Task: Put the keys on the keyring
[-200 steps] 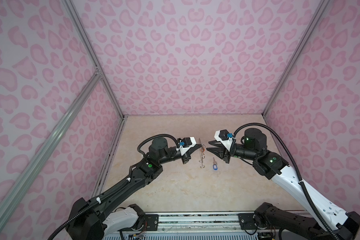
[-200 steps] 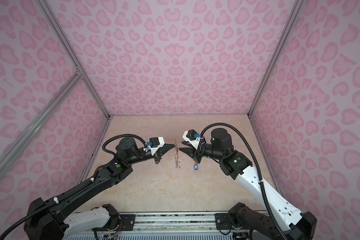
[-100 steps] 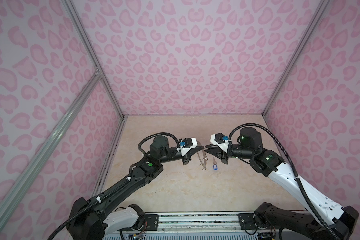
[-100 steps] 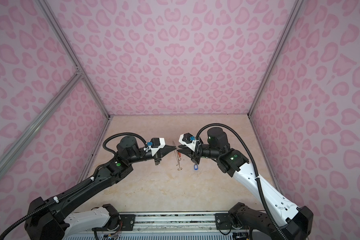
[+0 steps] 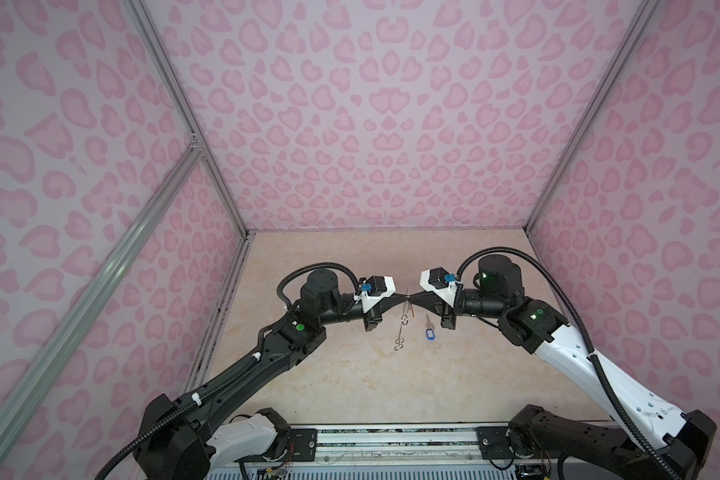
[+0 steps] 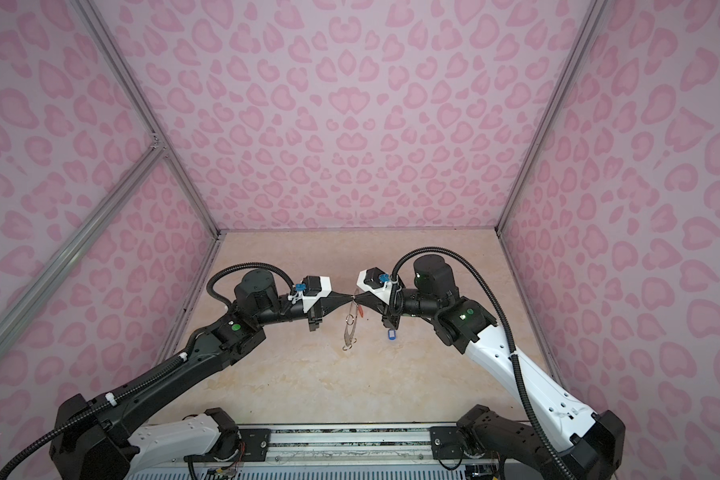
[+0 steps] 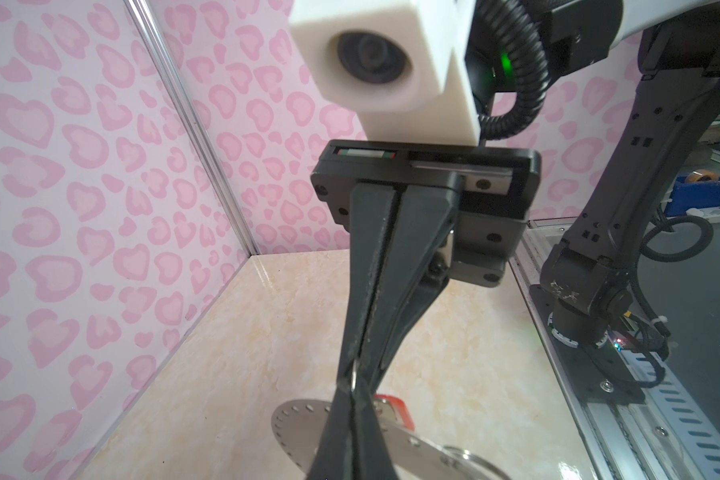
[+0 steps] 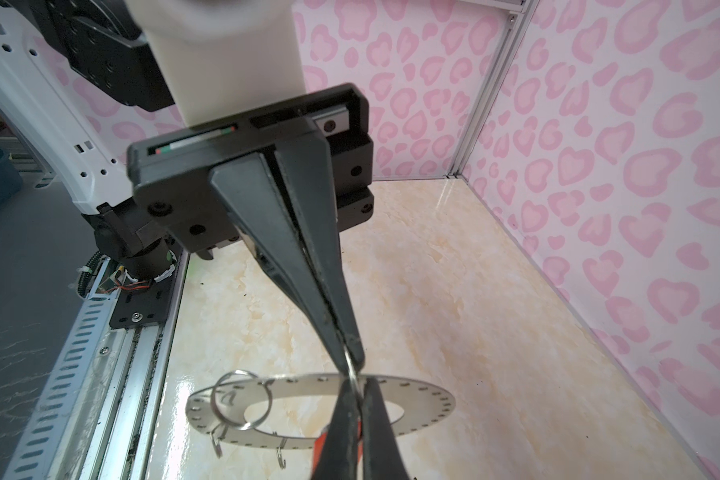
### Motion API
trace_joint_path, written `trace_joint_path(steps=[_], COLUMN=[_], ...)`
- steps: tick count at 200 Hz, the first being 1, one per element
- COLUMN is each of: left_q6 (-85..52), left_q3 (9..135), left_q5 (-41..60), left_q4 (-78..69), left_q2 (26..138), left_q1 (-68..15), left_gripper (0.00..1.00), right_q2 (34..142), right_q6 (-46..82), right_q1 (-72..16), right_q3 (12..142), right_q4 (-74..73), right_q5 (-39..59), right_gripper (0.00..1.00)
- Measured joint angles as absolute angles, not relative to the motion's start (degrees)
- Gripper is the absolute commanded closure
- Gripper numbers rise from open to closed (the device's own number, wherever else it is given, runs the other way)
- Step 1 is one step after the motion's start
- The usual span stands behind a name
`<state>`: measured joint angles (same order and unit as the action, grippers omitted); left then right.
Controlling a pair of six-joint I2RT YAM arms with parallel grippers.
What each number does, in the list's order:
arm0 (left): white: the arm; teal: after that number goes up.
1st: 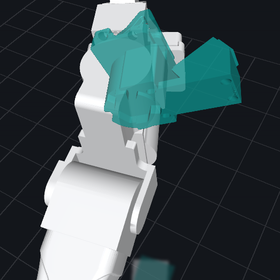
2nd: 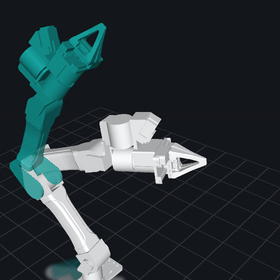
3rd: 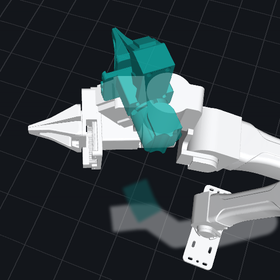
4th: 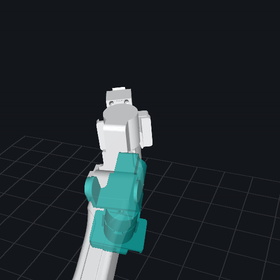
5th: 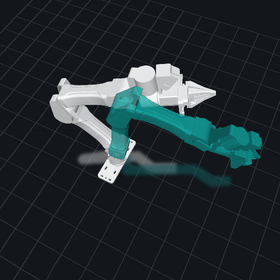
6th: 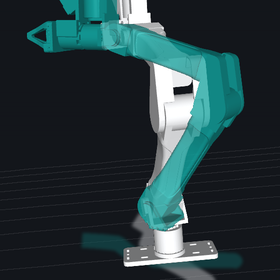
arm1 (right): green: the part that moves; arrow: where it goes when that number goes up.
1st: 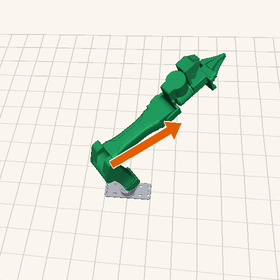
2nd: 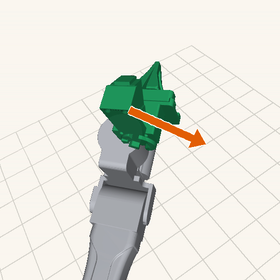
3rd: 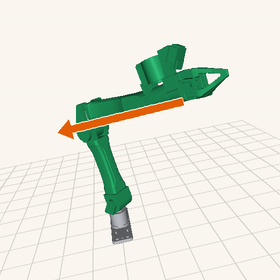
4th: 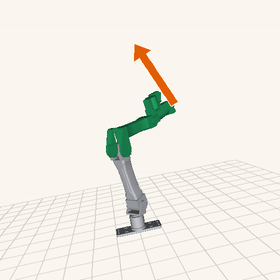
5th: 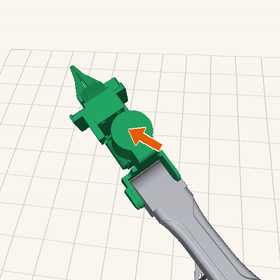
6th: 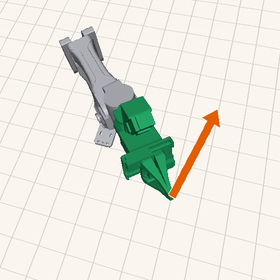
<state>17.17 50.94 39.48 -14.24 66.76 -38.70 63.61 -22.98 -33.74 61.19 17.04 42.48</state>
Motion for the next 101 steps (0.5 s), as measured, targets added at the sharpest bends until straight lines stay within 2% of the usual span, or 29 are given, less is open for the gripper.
trace_joint_path(steps=[27,39,101], left_q6=[19.46,21.21,36.25], left_q3=[52.80,54.24,63.24], left_q5=[38.46,37.36,27.38], left_q4=[-10.68,-8.64,7.79], left_q2=[66.74,66.74,67.35], left_q1=[-38.74,-38.74,-42.96], left_gripper=[0.75,0.71,0.70], right_q2=[63.72,64.01,66.54], right_q6=[-23.18,-23.62,-26.11], right_q1=[-33.80,-33.80,-34.83], right_q3=[61.63,62.19,67.42], right_q4=[18.79,20.25,31.77], right_q5=[42.57,42.33,39.27], right_gripper=[1.00,1.00,1.00])
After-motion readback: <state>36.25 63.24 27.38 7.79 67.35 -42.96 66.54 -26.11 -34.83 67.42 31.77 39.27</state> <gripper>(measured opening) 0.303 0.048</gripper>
